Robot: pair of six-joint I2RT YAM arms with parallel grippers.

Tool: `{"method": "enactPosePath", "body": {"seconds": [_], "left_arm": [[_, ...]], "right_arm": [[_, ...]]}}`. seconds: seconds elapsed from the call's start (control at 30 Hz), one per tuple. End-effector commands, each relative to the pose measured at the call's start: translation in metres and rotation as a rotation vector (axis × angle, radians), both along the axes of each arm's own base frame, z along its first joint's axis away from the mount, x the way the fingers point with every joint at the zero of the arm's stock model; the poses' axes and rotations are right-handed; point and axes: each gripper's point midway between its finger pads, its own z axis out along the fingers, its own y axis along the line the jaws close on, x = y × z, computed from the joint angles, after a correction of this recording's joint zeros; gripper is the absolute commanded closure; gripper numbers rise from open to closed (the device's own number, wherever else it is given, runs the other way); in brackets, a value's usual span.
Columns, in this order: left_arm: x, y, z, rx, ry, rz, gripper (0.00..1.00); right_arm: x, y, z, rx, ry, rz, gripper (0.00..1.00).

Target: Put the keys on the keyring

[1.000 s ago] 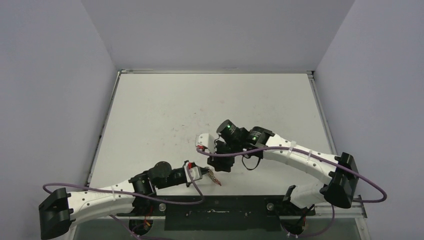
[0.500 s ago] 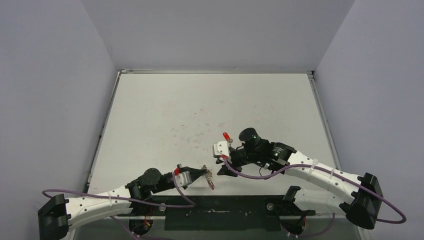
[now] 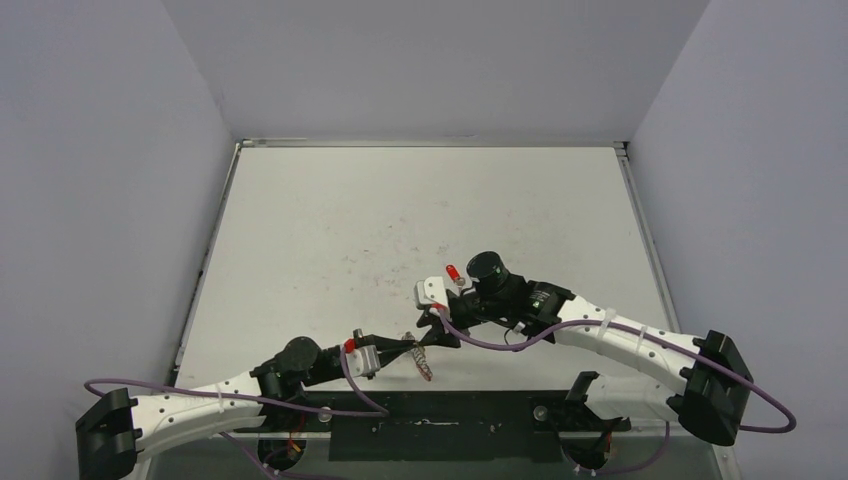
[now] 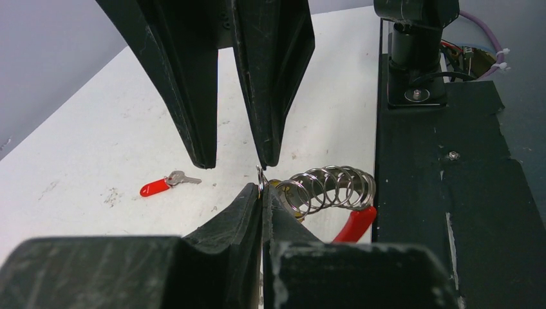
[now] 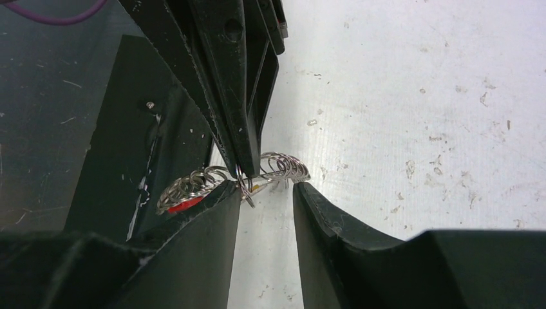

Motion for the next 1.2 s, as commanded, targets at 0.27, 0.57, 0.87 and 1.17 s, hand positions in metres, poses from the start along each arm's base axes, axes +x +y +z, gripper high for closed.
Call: {"method": "enactPosePath", "body": {"seconds": [0.27, 0.57, 0.87, 1.17], "left_arm": [[-0.002, -0.002, 0.031, -0.096, -0.048, -0.010, 1.00], [-0.001, -0.002, 0.030, -0.093, -0.042, -0.009, 1.00], [0.000, -0.001, 0.030, -0.089, -0.038, 0.003, 1.00], [0.008, 0.005, 0.024, -0.029, -0.016, 0.053, 0.93]], "right_arm": [[-0.005, 0.006, -0.005, 0.030, 0.022, 0.047, 0.61], [-0.005, 0.015, -0.009, 0.040, 0.059, 0.052, 0.79], [-0.007, 0.012, -0.007, 0.019, 0.058, 0.057, 1.00], [-0.004, -0.005, -0.012, -0.133, 0.051, 0.018, 1.00]]}}
